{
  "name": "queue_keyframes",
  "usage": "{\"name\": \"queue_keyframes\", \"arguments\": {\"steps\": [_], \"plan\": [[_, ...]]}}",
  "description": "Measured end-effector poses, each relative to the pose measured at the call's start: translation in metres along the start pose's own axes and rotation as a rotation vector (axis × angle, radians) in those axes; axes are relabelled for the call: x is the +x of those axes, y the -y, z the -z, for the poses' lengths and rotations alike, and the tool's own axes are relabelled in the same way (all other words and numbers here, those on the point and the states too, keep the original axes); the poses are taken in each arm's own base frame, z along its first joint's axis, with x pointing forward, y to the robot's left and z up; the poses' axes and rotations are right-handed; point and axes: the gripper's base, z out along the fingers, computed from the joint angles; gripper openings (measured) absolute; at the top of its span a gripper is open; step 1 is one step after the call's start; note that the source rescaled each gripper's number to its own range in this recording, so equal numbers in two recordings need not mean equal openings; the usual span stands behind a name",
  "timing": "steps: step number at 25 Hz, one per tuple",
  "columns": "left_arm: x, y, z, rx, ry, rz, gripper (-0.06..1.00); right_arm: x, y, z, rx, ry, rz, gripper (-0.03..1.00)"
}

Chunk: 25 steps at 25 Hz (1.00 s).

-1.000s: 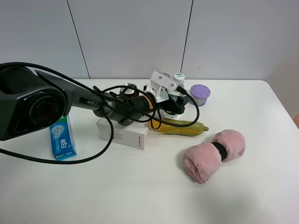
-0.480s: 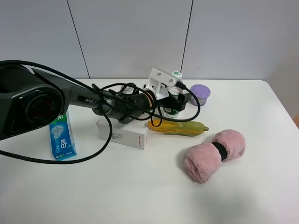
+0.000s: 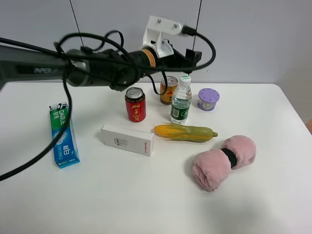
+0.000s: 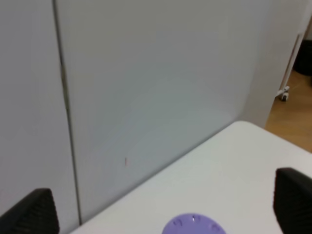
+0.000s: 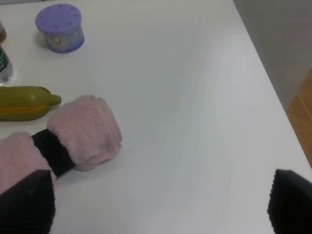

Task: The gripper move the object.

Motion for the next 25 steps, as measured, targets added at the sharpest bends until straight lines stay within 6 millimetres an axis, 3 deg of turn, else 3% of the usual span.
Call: {"name": "queue_keyframes", "arguments": {"steps": [5, 9, 12, 18, 25], "plan": [[-0.059, 0.002, 0.043, -0.117, -0.070, 0.027, 0.76, 0.000, 0.000, 0.000, 0.000, 0.000, 0.000, 1.00], [-0.092, -0.011, 0.083, -0.239, -0.150, 0.031, 0.76, 0.000, 0.000, 0.000, 0.000, 0.000, 0.000, 1.00], [-0.111, -0.034, 0.111, -0.339, -0.185, 0.008, 0.76, 0.000, 0.000, 0.000, 0.000, 0.000, 0.000, 1.00], [-0.141, -0.101, 0.171, -0.572, -0.175, -0.011, 0.76, 0.000, 0.000, 0.000, 0.000, 0.000, 0.000, 1.00], [-0.167, -0.148, 0.251, -0.824, -0.169, -0.004, 0.76, 0.000, 0.000, 0.000, 0.000, 0.000, 0.000, 1.00]]}}
